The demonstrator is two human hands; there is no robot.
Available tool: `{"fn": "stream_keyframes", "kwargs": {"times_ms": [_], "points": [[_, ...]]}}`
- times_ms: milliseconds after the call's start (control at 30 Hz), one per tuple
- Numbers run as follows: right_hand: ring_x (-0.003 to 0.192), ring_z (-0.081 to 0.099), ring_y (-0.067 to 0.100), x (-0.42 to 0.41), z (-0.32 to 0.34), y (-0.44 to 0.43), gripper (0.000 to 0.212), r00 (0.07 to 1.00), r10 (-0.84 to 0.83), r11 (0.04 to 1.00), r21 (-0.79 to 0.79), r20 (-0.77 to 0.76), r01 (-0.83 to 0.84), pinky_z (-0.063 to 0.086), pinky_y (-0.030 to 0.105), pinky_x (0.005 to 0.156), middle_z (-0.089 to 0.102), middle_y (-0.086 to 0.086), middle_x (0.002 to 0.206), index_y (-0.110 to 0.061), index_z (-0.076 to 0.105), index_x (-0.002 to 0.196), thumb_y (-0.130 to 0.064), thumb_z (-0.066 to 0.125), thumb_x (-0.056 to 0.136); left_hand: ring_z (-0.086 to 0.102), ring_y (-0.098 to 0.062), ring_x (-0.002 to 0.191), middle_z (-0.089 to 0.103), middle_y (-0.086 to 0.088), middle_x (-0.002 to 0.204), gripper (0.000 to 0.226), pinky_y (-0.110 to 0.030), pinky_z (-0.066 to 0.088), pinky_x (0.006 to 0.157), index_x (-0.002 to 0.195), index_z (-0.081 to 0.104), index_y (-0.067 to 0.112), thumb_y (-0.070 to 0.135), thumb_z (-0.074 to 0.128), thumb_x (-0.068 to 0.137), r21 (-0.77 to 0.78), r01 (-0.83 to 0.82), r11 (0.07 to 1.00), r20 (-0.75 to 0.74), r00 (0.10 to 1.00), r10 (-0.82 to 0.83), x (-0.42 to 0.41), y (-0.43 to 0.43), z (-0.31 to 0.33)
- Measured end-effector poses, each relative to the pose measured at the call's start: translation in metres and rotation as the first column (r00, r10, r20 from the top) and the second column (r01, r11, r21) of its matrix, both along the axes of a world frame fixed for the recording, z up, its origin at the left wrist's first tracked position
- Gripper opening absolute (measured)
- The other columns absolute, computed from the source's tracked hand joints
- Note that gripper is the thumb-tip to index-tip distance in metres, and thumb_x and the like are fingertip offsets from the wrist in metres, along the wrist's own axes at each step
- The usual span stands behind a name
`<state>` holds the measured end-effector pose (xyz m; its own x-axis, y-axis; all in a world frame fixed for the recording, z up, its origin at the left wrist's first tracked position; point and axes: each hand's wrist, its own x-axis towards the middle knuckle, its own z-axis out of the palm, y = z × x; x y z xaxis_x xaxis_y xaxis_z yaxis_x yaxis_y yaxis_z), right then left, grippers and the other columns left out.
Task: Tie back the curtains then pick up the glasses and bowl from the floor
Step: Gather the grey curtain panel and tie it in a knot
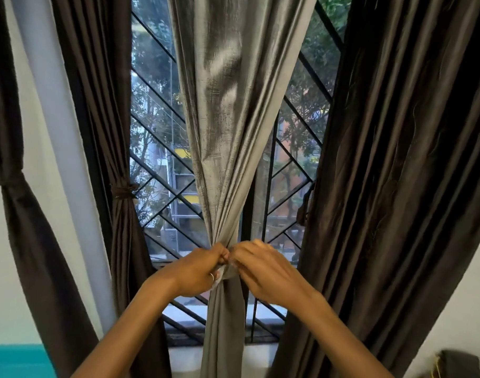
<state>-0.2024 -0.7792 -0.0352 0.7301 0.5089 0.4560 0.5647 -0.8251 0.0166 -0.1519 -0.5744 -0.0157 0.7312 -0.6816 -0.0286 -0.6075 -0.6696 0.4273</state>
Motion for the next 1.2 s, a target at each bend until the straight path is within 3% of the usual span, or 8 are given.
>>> {"fn": "stream_keyframes", "kwargs": {"times_ms": [133, 333, 433, 533, 700, 867, 1100, 1200], "points": [[0.070, 0.047, 0.012, 0.010, 0.007, 0.001, 0.004, 0.993, 0.068, 0.989, 0.141, -0.099, -0.053, 0.044, 0.035, 0.061, 0.052, -0.008, 0.084, -0.027, 0.043, 0.107, -0.031, 0.044, 0.105, 0.046, -0.016, 0.070, 0.050, -0.005, 0.084, 0.020, -0.031, 0.039, 0.062, 0.112, 0.035, 0.022, 0.015, 0.047, 0.097, -0.037, 0.039, 0.999, -0.017, 0.999, -0.040, -0.008, 0.002, 0.002], [0.065, 0.057, 0.014, 0.022, -0.004, 0.009, 0.018, 0.991, -0.003, 0.963, 0.265, -0.135, 0.039, 0.046, 0.037, 0.056, 0.060, -0.008, 0.081, -0.033, 0.034, 0.107, -0.046, 0.046, 0.103, 0.057, -0.017, 0.076, 0.055, 0.001, 0.085, 0.028, -0.034, 0.047, 0.066, 0.110, 0.032, 0.030, 0.041, 0.054, 0.097, -0.114, -0.027, 0.993, -0.014, 1.000, 0.026, -0.015, 0.003, -0.002], [0.059, 0.051, 0.008, 0.024, -0.006, 0.011, 0.023, 0.993, -0.041, 0.945, 0.319, -0.112, 0.075, 0.033, 0.022, 0.051, 0.055, -0.013, 0.071, -0.036, 0.030, 0.103, -0.047, 0.050, 0.101, 0.059, -0.017, 0.086, 0.056, 0.002, 0.095, 0.042, -0.031, 0.050, 0.069, 0.117, 0.029, 0.031, 0.041, 0.062, 0.093, -0.114, -0.101, 0.988, 0.189, 0.974, 0.122, -0.019, -0.001, -0.014], [0.057, 0.052, 0.010, 0.026, -0.009, 0.012, 0.025, 0.992, -0.092, 0.924, 0.365, -0.087, 0.117, 0.035, 0.026, 0.051, 0.055, -0.012, 0.067, -0.034, 0.032, 0.101, -0.051, 0.050, 0.099, 0.063, -0.023, 0.095, 0.059, -0.002, 0.111, 0.049, -0.039, 0.055, 0.074, 0.131, 0.029, 0.029, 0.042, 0.058, 0.094, -0.228, -0.196, 0.954, 0.400, 0.874, 0.275, -0.022, -0.005, -0.038], [0.062, 0.059, 0.008, 0.027, -0.017, 0.016, 0.016, 0.993, -0.118, 0.899, 0.424, -0.014, 0.113, 0.048, 0.032, 0.055, 0.063, -0.009, 0.071, -0.033, 0.052, 0.098, -0.049, 0.055, 0.097, 0.062, -0.013, 0.066, 0.064, 0.000, 0.084, 0.050, -0.020, 0.049, 0.049, 0.124, 0.055, 0.017, 0.028, 0.080, 0.082, -0.269, -0.138, 0.953, 0.634, 0.720, 0.284, -0.038, -0.010, -0.061], [0.074, 0.063, 0.002, 0.029, -0.023, 0.017, 0.015, 0.991, -0.131, 0.900, 0.422, 0.026, 0.108, 0.053, 0.027, 0.064, 0.068, -0.013, 0.082, -0.031, 0.067, 0.100, -0.042, 0.057, 0.098, 0.065, -0.018, 0.076, 0.071, -0.006, 0.091, 0.049, -0.022, 0.056, 0.054, 0.115, 0.071, 0.005, 0.009, 0.086, 0.068, -0.083, -0.137, 0.987, 0.806, 0.573, 0.147, -0.036, -0.009, -0.062], [0.116, 0.056, 0.005, 0.020, -0.031, 0.009, 0.039, 0.992, -0.030, 0.937, 0.342, -0.120, 0.069, 0.048, 0.023, 0.098, 0.059, -0.015, 0.129, -0.035, 0.053, 0.136, -0.023, 0.040, 0.101, 0.064, -0.022, 0.085, 0.067, -0.009, 0.086, 0.043, -0.027, 0.053, 0.043, 0.101, 0.069, 0.008, 0.014, 0.086, 0.062, 0.079, -0.260, 0.962, 0.732, 0.671, 0.121, -0.032, -0.023, -0.043], [0.120, 0.052, 0.008, 0.013, -0.032, 0.009, 0.050, 0.985, -0.013, 0.943, 0.325, -0.169, 0.069, 0.045, 0.025, 0.102, 0.053, -0.013, 0.135, -0.032, 0.045, 0.143, -0.018, 0.040, 0.095, 0.058, -0.025, 0.106, 0.064, -0.013, 0.106, 0.035, -0.033, 0.056, 0.062, 0.119, 0.059, 0.005, 0.018, 0.067, 0.088, 0.168, -0.333, 0.928, 0.679, 0.721, 0.136, -0.038, -0.036, -0.027]]}}
